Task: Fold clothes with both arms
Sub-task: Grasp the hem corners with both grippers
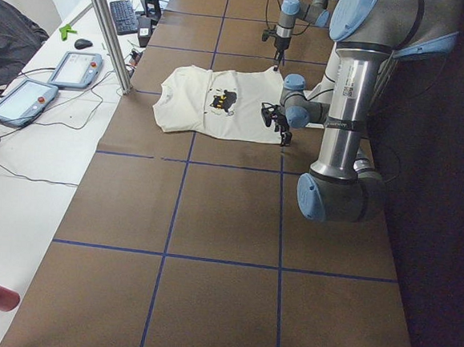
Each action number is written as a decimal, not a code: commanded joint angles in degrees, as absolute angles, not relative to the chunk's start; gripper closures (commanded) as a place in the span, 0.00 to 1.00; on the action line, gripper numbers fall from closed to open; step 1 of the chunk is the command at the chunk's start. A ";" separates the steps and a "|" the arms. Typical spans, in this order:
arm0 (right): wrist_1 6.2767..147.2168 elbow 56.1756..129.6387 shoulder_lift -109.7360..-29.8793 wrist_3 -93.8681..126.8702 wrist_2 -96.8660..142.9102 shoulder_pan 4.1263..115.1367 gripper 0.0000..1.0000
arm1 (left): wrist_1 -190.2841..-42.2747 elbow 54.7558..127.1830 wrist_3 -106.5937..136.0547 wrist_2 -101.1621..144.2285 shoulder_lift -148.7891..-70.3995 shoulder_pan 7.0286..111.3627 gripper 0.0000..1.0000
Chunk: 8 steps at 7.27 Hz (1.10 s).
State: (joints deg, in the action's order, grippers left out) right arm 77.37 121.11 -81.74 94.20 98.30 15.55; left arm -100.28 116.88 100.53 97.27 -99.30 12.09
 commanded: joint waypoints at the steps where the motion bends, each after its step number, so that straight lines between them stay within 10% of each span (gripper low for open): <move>1: 77.34 121.11 -81.74 94.13 98.70 16.08 1.00 | -100.11 116.63 100.63 97.21 -99.14 11.51 0.22; 5: 77.43 121.11 -81.56 94.22 99.14 16.35 1.00 | -100.11 116.37 101.51 97.12 -99.14 10.02 0.38; 8: 77.34 121.11 -81.56 94.13 100.36 17.31 1.00 | -99.85 116.45 101.69 97.12 -99.05 10.02 0.75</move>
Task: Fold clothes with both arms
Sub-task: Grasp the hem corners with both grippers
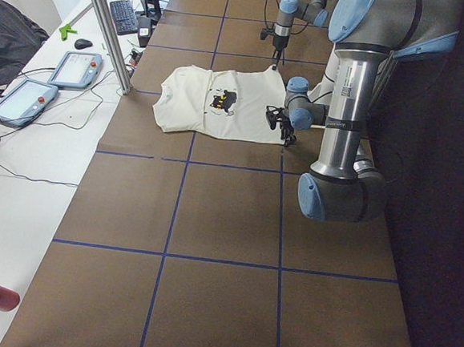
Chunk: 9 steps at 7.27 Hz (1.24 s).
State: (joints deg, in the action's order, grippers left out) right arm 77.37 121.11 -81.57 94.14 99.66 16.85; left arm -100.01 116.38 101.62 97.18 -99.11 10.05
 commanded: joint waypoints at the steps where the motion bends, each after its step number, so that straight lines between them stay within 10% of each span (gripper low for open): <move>1: 77.43 121.11 -81.56 94.13 100.55 17.75 1.00 | -99.58 116.72 101.69 97.12 -99.05 10.02 0.86; 9: 77.61 130.66 -88.83 94.13 107.22 18.47 1.00 | -94.50 132.17 98.35 97.47 -93.16 9.50 1.00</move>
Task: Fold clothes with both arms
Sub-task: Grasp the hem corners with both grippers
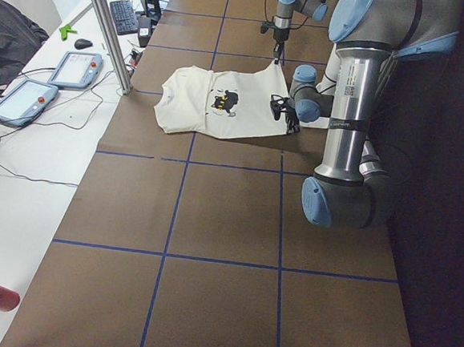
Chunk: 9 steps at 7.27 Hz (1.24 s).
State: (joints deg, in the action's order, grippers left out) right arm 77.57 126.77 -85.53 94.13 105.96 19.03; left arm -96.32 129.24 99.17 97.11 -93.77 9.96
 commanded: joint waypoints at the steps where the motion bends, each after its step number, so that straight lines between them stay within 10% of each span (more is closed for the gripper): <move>1: 77.61 132.96 -91.29 94.13 110.18 17.59 1.00 | -94.22 134.10 98.35 97.73 -93.34 7.58 1.00; 9: 77.43 127.13 -82.99 84.85 121.35 37.03 1.00 | -90.36 140.29 91.19 105.29 -97.12 18.94 1.00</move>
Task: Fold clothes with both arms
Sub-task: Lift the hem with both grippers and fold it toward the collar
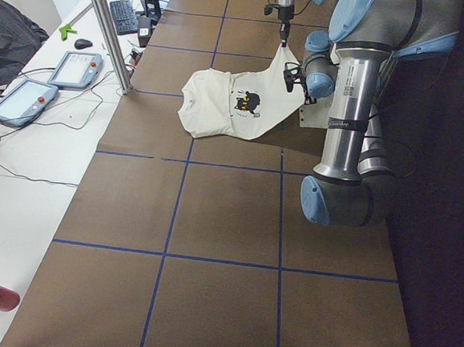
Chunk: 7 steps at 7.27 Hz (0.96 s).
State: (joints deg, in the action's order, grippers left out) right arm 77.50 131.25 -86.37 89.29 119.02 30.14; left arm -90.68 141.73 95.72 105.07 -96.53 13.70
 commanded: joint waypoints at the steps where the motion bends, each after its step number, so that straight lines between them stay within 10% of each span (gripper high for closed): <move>1: 77.52 124.04 -79.58 82.73 122.25 40.57 1.00 | -90.35 136.71 88.36 107.82 -98.51 24.29 1.00; 7: 77.61 102.95 -64.09 77.97 121.90 48.77 1.00 | -90.17 118.68 78.93 109.16 -111.08 41.48 1.00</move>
